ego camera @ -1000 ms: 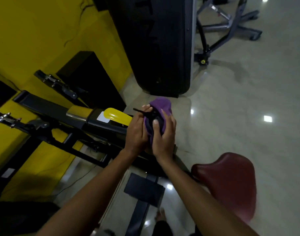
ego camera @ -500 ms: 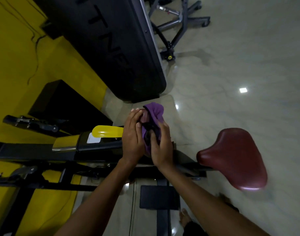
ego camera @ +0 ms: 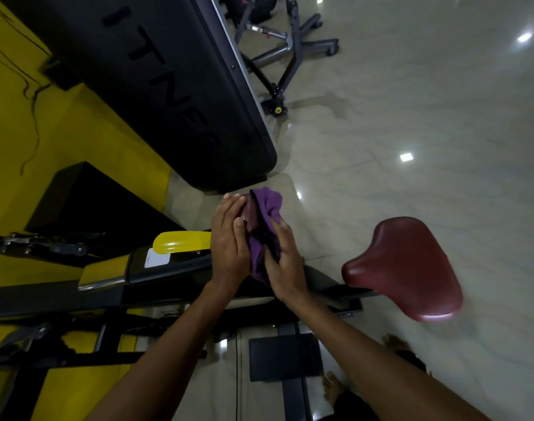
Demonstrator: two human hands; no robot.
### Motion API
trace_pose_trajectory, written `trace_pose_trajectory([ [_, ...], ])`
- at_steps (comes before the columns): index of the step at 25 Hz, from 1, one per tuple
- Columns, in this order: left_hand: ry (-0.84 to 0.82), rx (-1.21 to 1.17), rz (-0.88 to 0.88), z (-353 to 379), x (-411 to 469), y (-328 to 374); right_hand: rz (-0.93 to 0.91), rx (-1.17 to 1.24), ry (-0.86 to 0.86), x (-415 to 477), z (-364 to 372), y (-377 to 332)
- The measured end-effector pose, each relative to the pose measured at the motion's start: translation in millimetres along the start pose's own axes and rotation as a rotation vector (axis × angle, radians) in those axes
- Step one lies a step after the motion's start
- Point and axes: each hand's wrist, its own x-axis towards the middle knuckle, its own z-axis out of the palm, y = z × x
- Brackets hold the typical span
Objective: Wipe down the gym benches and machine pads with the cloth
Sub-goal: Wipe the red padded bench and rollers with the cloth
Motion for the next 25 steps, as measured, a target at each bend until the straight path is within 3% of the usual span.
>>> trace_pose_trajectory([
  [2,-0.003,-0.013,0.001,0,0,0,-0.159,-0.064,-0.045,-12,1,23],
  [6,0.024,-0.005,0.02,0,-1,1,-0.023,-0.214,-0.104,-34,-4,76],
  [9,0.023,-0.021,0.023,0,1,1,-0.024,-0.23,-0.05,-36,3,63],
  [13,0.017,-0.049,0.01,1,1,1,-0.261,-0.279,0.012,-28,13,28],
  [15,0.023,-0.059,0.007,1,0,1,-0.195,-0.234,0.003,-35,14,40],
  [19,0.036,-0.069,0.006,2,0,3,0.127,-0.021,-0.001,-51,8,65],
  [25,0.067,-0.075,0.032,3,-1,1,0.31,0.176,0.034,-19,4,91],
])
